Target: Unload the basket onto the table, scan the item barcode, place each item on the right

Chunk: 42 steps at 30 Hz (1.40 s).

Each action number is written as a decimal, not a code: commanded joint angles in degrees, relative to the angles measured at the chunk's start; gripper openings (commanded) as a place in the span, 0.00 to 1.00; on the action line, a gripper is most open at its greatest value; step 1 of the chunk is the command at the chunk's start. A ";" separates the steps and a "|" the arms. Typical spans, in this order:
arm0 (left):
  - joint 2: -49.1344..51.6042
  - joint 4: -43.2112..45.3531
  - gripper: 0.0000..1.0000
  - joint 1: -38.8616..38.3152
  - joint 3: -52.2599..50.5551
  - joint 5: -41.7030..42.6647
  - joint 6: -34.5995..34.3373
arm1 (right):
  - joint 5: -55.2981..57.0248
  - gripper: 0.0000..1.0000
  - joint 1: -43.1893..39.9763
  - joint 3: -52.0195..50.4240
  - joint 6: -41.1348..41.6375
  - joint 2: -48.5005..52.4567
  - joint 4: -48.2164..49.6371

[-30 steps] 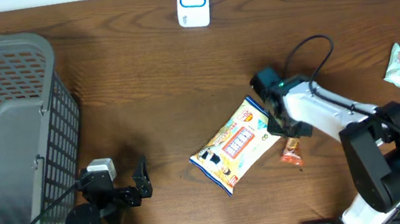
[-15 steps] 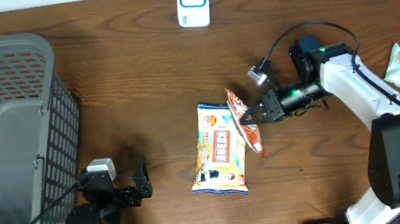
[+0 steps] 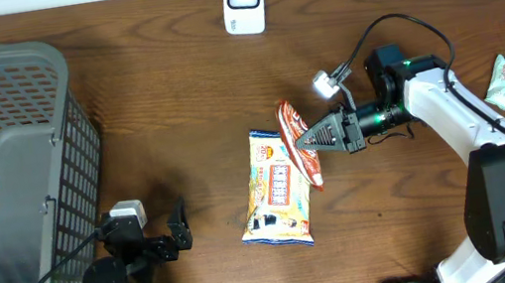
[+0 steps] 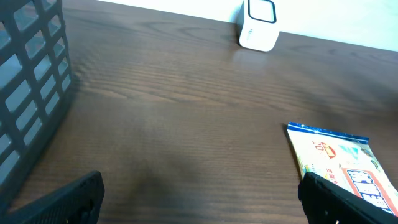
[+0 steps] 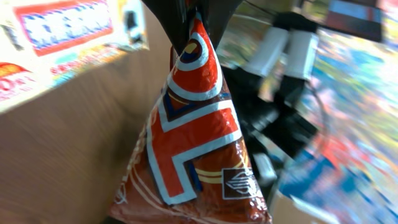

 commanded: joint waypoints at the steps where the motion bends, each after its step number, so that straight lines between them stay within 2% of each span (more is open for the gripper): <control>1: -0.28 -1.09 1.00 0.35 -0.87 0.72 -0.52 | 12.79 0.01 1.90 -0.11 -0.50 -1.03 -0.13; 6: -0.28 -1.09 1.00 0.35 -0.87 0.72 -0.50 | 38.03 0.01 6.19 -0.13 24.28 -1.03 1.29; 7: -0.28 -1.11 1.00 0.35 -0.87 0.72 -0.50 | 43.71 0.01 7.74 -0.15 27.74 -1.03 2.56; 9: -0.28 -1.09 1.00 0.35 -0.87 0.72 -0.50 | 51.84 0.01 11.43 -0.46 29.59 -1.01 4.66; 10: -0.28 -1.09 1.00 0.35 -0.87 0.72 -0.50 | 54.73 0.05 13.73 -1.09 30.71 -0.98 5.81; 12: -0.28 -1.09 1.00 0.35 -0.87 0.72 -0.50 | 59.19 0.31 16.72 -2.38 30.91 -0.98 7.21; 13: -0.28 -1.09 1.00 0.35 -0.87 0.72 -0.52 | 65.48 0.83 18.71 -3.17 34.25 -0.98 8.00; 14: -0.28 -1.09 1.00 0.35 -0.87 0.72 -0.50 | 67.91 0.89 19.34 -3.06 37.05 -0.98 7.80; 15: -0.28 -1.09 1.00 0.35 -0.87 0.72 -0.50 | 69.90 0.99 20.09 -2.49 40.96 -1.20 6.54; 18: -0.28 -1.09 1.00 0.35 -0.87 0.72 -0.50 | 73.22 0.99 21.35 0.04 46.16 -3.43 2.86; 22: -0.28 -1.09 1.00 0.35 -0.87 0.72 -0.50 | 85.59 0.99 25.20 0.00 55.25 -12.15 2.95; 24: -0.28 -1.09 1.00 0.35 -0.87 0.72 -0.52 | 93.33 0.99 27.69 -0.66 63.89 -14.40 2.91; 25: -0.28 -1.09 1.00 0.35 -0.87 0.72 -0.50 | 97.63 0.99 29.68 -1.79 71.78 -14.67 2.51; 26: -0.28 -1.09 1.00 0.35 -0.87 0.72 -0.50 | 98.47 0.98 30.40 -2.69 76.28 -14.38 2.47; 28: -0.28 -1.09 1.00 0.35 -0.87 0.72 -0.50 | 98.12 0.85 31.63 -5.92 88.04 -12.66 2.49; 31: -0.28 -1.09 1.00 0.35 -0.87 0.72 -0.50 | 95.86 0.81 33.05 -8.09 97.68 -8.83 2.62; 33: -0.28 -1.09 1.00 0.35 -0.87 0.72 -0.50 | 95.10 0.81 34.14 -8.11 100.30 -4.42 4.13; 38: -0.28 -1.09 1.00 0.35 -0.87 0.72 -0.50 | 92.35 0.81 34.25 -7.93 100.28 0.87 7.91; 40: -0.28 -1.09 1.00 0.35 -0.87 0.72 -0.52 | 92.43 0.73 34.34 -7.96 100.26 1.44 8.59; 42: -0.28 -1.09 1.00 0.35 -0.87 0.72 -0.50 | 92.61 0.56 34.34 -7.96 99.89 2.69 8.79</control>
